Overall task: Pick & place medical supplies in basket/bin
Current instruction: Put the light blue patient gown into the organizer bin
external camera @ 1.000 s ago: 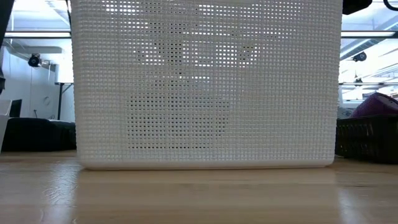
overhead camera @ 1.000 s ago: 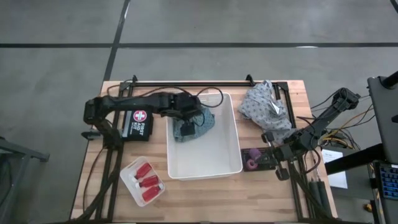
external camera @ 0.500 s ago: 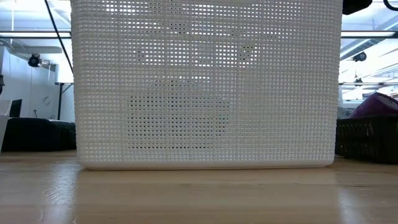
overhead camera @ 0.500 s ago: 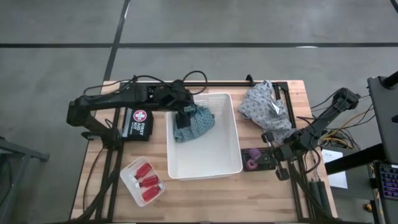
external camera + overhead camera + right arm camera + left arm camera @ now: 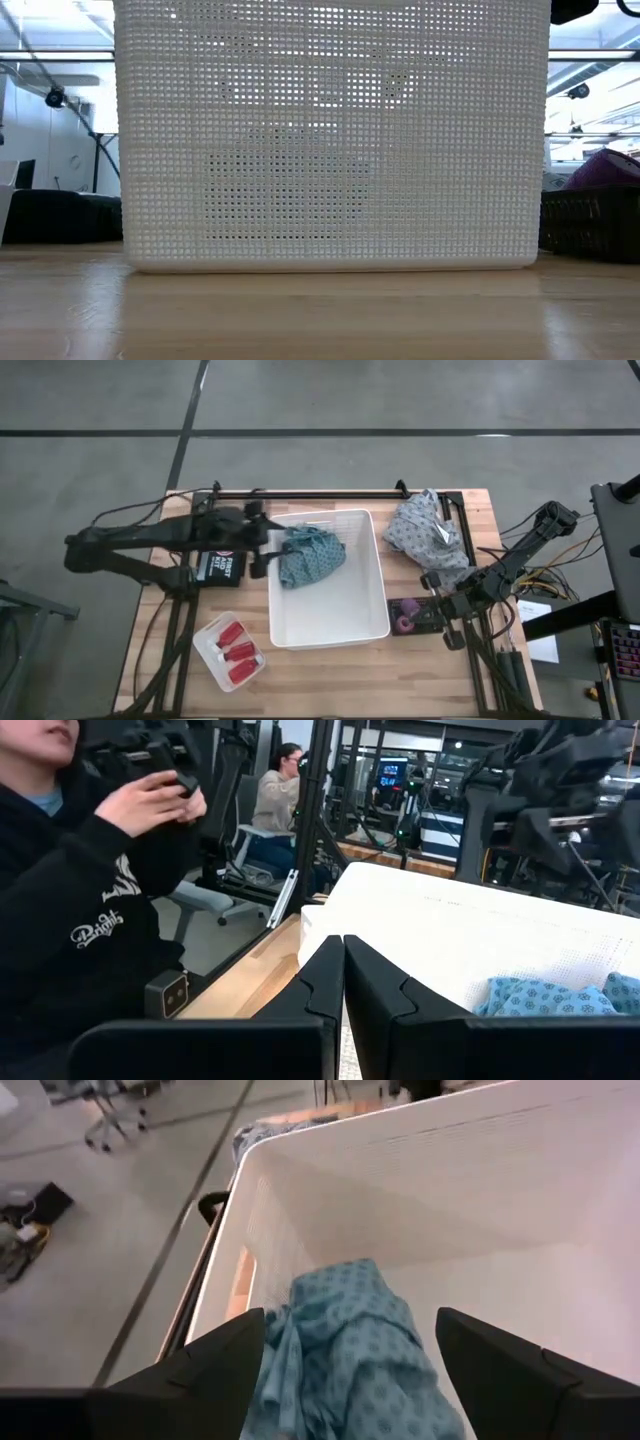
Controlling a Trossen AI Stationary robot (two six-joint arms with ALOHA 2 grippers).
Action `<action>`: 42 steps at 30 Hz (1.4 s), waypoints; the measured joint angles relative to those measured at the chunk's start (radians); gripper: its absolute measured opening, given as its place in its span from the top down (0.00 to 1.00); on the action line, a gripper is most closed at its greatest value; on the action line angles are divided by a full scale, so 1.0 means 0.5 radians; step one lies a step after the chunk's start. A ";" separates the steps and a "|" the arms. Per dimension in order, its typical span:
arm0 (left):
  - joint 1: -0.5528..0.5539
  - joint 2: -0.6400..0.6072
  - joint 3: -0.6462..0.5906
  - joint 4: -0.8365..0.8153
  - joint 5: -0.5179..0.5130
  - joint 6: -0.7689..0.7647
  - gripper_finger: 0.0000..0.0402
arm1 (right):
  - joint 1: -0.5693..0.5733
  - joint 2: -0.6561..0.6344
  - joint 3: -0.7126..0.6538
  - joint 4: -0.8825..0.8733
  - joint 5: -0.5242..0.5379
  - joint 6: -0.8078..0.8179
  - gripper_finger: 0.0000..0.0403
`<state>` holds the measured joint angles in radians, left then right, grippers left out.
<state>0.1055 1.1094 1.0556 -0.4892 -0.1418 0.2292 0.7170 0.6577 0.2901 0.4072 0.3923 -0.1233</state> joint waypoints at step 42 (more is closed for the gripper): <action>0.001 -2.219 -1.735 0.640 0.271 0.124 0.25 | 0.000 0.001 0.000 -0.023 -0.001 0.000 0.98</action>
<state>0.1059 -0.0002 0.1883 -0.1690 -0.0063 0.2913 0.7170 0.6582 0.2901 0.3958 0.3920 -0.1234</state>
